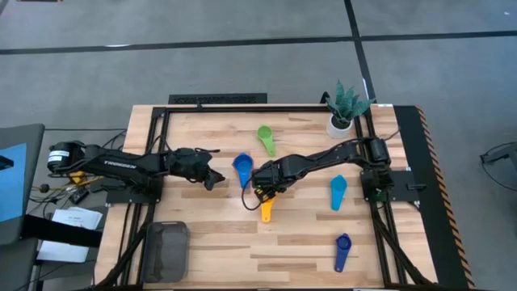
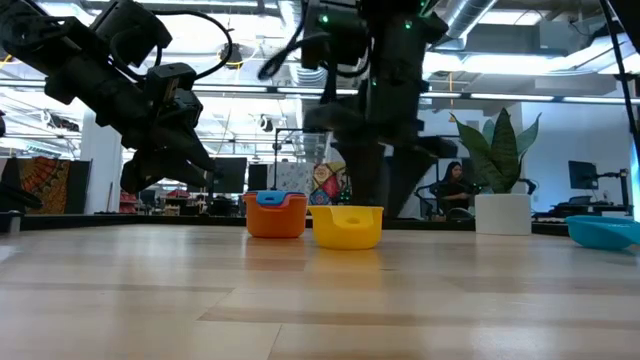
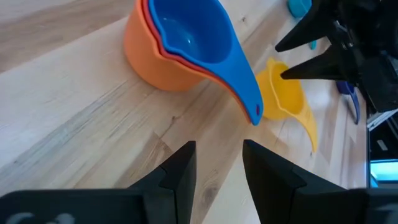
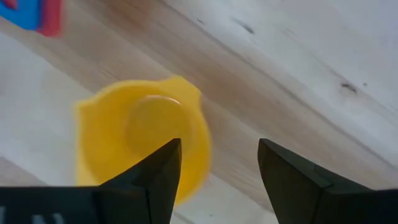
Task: Nest measuring cups in basket
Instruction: Stack the yellow measuring cup on top of the dark blue measuring cup
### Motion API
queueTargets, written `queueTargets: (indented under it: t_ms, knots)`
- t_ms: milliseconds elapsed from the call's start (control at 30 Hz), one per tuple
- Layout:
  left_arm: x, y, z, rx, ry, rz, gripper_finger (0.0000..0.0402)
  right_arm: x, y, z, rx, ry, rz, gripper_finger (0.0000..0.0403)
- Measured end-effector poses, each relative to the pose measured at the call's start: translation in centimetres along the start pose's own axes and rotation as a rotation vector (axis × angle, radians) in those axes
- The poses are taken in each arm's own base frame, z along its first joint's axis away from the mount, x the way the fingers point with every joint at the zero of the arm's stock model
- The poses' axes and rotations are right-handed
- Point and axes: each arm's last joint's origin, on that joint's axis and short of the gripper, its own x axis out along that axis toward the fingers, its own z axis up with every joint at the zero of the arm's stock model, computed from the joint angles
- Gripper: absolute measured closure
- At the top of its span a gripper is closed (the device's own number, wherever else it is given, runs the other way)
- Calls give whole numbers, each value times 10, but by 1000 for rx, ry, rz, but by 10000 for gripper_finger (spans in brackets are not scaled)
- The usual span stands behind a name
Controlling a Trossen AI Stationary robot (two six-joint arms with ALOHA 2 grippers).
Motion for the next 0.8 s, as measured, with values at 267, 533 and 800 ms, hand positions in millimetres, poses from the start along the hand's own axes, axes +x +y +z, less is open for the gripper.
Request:
queueTargets:
  t_ms: [267, 533, 800]
  knots:
    - [0, 0, 0, -4, -10, 9, 283, 10, -3, 2, -8, 6, 54, 220]
    - [0, 1, 1, -15, -43, 32, 283, 11, -7, 9, -15, 8, 61, 366]
    - [0, 1, 2, -39, -68, 53, 283, -1, 1, 18, -25, 25, 137, 359]
